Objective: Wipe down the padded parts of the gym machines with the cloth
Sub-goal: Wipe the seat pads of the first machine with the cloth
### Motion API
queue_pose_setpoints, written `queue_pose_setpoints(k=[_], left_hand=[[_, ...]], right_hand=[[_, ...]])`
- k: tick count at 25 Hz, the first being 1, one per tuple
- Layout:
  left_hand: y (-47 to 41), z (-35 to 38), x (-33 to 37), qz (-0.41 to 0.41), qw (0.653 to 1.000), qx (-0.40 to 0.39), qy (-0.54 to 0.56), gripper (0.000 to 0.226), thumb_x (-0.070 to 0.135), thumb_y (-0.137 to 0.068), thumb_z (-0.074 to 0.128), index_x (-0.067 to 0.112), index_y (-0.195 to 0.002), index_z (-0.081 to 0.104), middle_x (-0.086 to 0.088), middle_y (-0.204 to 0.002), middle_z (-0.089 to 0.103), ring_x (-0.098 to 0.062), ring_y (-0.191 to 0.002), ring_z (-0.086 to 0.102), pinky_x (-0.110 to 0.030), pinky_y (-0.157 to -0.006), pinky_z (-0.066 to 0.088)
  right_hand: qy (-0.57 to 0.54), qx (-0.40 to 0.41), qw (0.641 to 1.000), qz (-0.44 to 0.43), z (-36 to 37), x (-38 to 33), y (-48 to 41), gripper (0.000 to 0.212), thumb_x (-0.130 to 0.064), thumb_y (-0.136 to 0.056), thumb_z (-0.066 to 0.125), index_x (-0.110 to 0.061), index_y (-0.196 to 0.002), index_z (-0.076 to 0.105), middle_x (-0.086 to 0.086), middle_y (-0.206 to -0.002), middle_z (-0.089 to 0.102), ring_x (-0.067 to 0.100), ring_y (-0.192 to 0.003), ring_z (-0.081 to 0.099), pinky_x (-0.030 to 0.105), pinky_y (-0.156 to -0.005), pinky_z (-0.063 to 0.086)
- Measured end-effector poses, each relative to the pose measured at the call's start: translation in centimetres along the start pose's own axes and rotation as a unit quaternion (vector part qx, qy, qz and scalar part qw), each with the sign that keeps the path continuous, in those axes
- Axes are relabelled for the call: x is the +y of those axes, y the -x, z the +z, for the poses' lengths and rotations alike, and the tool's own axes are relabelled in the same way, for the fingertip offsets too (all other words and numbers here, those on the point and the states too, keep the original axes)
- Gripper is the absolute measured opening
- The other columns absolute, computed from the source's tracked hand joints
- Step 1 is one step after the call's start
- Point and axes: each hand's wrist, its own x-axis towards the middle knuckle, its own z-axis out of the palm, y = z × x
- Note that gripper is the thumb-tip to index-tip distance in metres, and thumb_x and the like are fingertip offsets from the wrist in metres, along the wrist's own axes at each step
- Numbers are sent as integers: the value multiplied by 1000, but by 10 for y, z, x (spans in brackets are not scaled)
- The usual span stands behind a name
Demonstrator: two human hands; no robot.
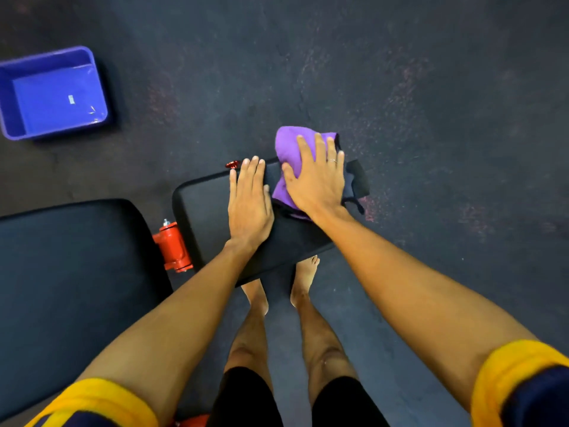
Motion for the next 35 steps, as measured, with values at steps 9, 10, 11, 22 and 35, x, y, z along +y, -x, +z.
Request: queue_pose_setpoints(k=[9,10,11,22,35], left_hand=[[-17,10,18,-2,999,0,-51,54,27,-101,41,4,-150,41,-11,-152,47,-27,-146,36,-45,-127,15],[-17,12,18,2,998,7,-58,54,26,-100,41,3,-149,42,-11,-152,47,-27,-146,37,-45,-126,16],[-18,13,16,0,998,11,-56,55,23,-97,42,3,-148,43,-11,-151,48,-28,-145,39,-45,-126,16],[-21,7,20,-21,995,-8,-99,54,26,-99,37,8,-149,42,-8,-150,48,-25,-143,39,-40,-127,12],[-14,11,15,7,994,-14,-105,55,27,-103,33,6,-154,36,-11,-158,40,-26,-150,31,-47,-126,15]], right_hand=[[-62,37,996,-48,7,46,14,70,-65,-95,42,-30,-155,39,8,-161,35,35,-147,34,49,-118,33],[-59,45,997,-37,6,34,-3,66,-66,-94,41,-29,-148,50,9,-152,47,36,-138,45,49,-113,37],[-42,46,997,-51,4,20,-19,61,-66,-94,41,-27,-137,60,8,-140,58,36,-127,53,49,-106,41],[-160,-1,985,72,-3,50,36,73,-64,-94,49,-23,-153,36,7,-147,47,32,-126,53,46,-84,53],[-160,59,974,149,8,36,39,69,-64,-96,47,-25,-152,39,5,-142,52,31,-122,57,46,-88,51]])
